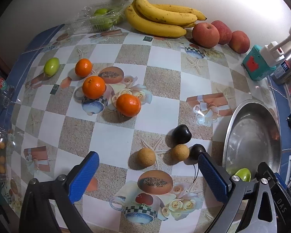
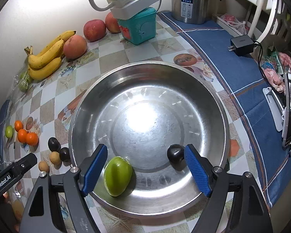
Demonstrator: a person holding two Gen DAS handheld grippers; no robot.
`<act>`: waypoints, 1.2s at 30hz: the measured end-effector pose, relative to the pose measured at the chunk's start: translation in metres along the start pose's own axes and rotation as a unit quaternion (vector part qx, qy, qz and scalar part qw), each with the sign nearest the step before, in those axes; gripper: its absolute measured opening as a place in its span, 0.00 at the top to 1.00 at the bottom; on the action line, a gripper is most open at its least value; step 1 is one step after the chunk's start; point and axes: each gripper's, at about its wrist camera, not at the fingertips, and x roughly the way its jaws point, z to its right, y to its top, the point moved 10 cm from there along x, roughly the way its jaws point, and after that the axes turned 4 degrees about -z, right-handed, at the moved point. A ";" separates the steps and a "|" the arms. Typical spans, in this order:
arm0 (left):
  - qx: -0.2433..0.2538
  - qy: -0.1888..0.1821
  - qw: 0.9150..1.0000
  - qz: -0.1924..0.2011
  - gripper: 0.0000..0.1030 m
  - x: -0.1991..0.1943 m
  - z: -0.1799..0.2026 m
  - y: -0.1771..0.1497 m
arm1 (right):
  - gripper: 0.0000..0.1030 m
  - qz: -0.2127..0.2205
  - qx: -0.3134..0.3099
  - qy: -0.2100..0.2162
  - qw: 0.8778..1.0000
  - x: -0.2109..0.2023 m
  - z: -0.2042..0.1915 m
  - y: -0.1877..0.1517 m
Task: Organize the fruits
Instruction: 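Lower the mango and plum into the basin and open both tools, then move both tools back from the basin toward the remaining fruit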
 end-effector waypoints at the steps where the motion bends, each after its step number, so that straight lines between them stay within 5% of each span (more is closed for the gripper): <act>1: 0.000 0.000 1.000 0.001 0.00 0.000 0.000 0.000 | 0.20 -0.001 -0.002 0.000 1.000 0.001 0.000 0.000; 5: 0.000 0.004 1.000 0.002 0.00 0.000 -0.001 0.001 | 0.20 -0.002 -0.006 -0.001 1.000 0.002 -0.001 -0.001; 7: 0.001 0.007 1.000 0.002 0.00 0.000 -0.002 0.001 | 0.10 -0.003 -0.009 -0.001 1.000 0.003 -0.003 -0.001; 13: 0.007 0.023 1.000 0.009 0.00 0.000 -0.004 0.002 | 0.03 0.003 -0.020 -0.004 1.000 0.003 -0.006 -0.002; 22: -0.004 0.012 1.000 0.015 0.00 0.002 -0.020 0.009 | 0.03 0.015 -0.027 -0.002 1.000 -0.002 -0.011 0.001; 36: -0.121 0.037 0.991 0.033 0.00 0.000 -0.121 0.025 | 0.03 0.002 -0.093 0.069 0.993 -0.008 -0.082 -0.014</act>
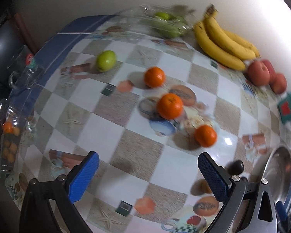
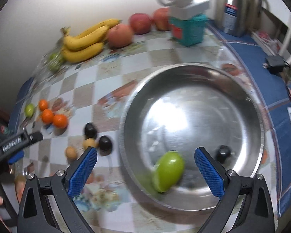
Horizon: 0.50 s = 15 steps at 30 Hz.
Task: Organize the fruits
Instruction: 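Move both tools back from the basin toward the remaining fruit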
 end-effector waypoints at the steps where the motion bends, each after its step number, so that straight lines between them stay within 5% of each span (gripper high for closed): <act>1: -0.004 -0.002 1.000 0.001 0.00 0.000 -0.002 0.002 | 0.03 0.000 -0.011 0.004 1.000 0.001 -0.008 0.000; 7: -0.019 -0.022 0.999 0.014 0.00 -0.003 -0.005 0.007 | 0.03 0.001 -0.059 0.028 0.998 0.007 -0.055 0.001; 15: 0.007 -0.038 0.999 0.019 0.00 -0.009 0.010 0.009 | 0.03 0.034 -0.079 0.015 0.996 0.003 -0.064 0.009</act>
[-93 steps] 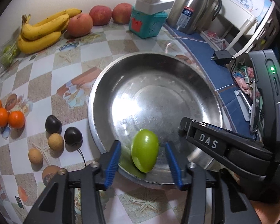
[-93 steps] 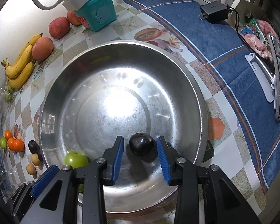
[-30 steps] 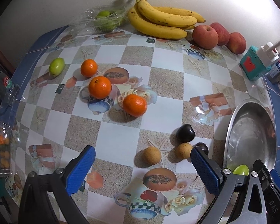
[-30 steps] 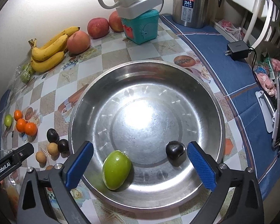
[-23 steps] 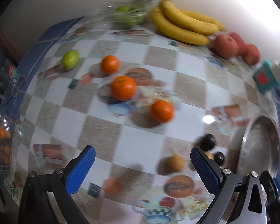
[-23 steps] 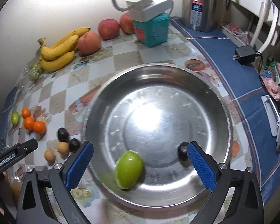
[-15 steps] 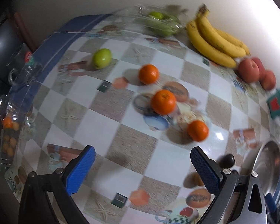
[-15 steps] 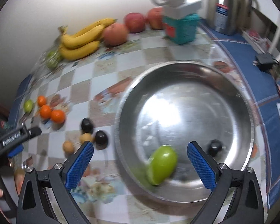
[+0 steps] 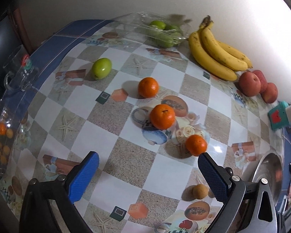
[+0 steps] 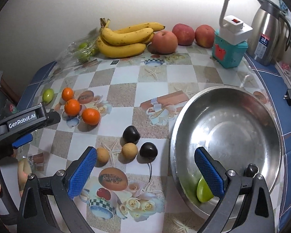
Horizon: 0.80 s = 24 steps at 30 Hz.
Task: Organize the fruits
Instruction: 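Move both tools back from the basin toward the remaining fruit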
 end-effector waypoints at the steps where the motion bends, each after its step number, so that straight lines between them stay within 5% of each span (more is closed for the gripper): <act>1: 0.005 0.001 1.000 0.003 0.00 -0.001 0.002 0.000 | 0.03 -0.001 0.001 0.001 1.000 0.000 0.000 0.000; 6: 0.014 0.004 0.999 0.032 0.00 -0.008 0.007 0.005 | 0.03 0.009 -0.010 0.006 1.000 -0.005 -0.002 0.001; 15: 0.054 -0.032 0.998 0.020 0.00 -0.006 0.030 -0.001 | 0.03 -0.025 0.016 0.022 0.999 0.008 0.003 -0.008; 24: 0.074 -0.053 0.995 0.031 0.00 -0.013 0.045 -0.002 | 0.03 -0.002 0.026 0.018 0.999 0.003 0.013 -0.001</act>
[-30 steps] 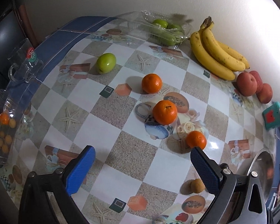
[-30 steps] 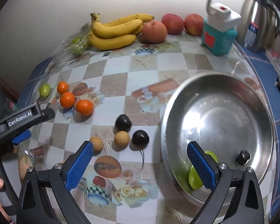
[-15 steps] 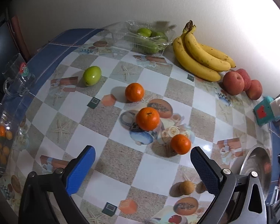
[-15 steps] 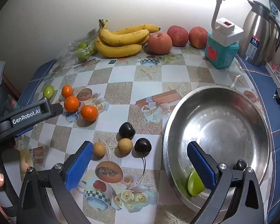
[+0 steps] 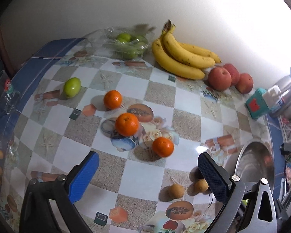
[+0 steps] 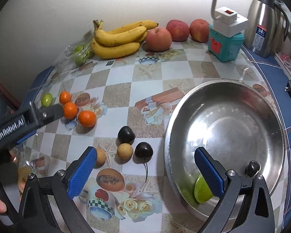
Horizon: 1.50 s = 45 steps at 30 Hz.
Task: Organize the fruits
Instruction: 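Move both tools back from the basin toward the remaining fruit, then grasp a brown kiwi with the left tool while the right tool grasps a dark plum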
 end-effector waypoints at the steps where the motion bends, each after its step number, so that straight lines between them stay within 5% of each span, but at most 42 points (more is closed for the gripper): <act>1: 0.002 -0.001 1.000 -0.007 0.01 0.003 0.002 -0.003 | 0.03 0.000 0.002 0.001 1.000 -0.001 0.001 0.001; 13: 0.025 -0.022 0.994 -0.103 0.21 0.043 0.028 -0.048 | 0.03 -0.002 0.046 -0.012 0.999 -0.003 0.032 0.002; 21: 0.032 -0.031 0.990 -0.134 0.48 0.058 0.040 -0.065 | 0.03 -0.007 0.049 -0.013 0.999 -0.002 0.034 0.001; 26: 0.038 -0.035 0.989 -0.137 0.69 0.057 0.042 -0.067 | 0.03 -0.007 0.049 -0.013 0.999 -0.002 0.034 0.001; 36: 0.002 -0.043 0.993 -0.108 0.73 0.035 0.026 -0.045 | 0.03 -0.006 0.037 -0.001 0.999 -0.002 0.024 0.002; 38: -0.006 -0.042 0.994 -0.099 0.73 0.029 0.021 -0.039 | 0.05 -0.004 0.026 0.000 1.000 -0.002 0.017 0.002; 42: -0.024 -0.048 0.995 -0.086 0.73 0.019 0.011 -0.032 | 0.31 -0.005 -0.003 0.004 1.000 0.000 0.000 0.002; 45: -0.030 -0.047 0.995 -0.077 0.73 0.015 0.006 -0.024 | 0.40 -0.017 -0.016 0.006 1.000 0.007 -0.009 -0.001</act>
